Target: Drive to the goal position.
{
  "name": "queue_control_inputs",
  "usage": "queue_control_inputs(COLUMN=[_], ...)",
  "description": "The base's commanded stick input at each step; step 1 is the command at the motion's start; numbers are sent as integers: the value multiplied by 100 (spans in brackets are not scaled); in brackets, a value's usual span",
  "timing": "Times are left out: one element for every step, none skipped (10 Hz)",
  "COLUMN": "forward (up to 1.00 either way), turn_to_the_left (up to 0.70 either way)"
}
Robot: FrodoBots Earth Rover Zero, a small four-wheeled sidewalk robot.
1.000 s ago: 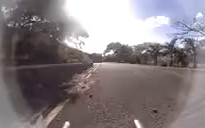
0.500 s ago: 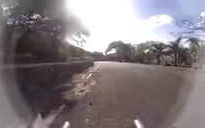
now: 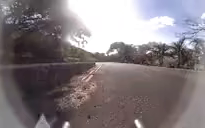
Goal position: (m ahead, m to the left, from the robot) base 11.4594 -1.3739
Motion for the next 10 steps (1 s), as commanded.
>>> queue_control_inputs(forward=[70,70,70,70,70,70,70,70,70,70], turn_to_the_left=[-6,-2,0,0,0,0,0,0,0,0])
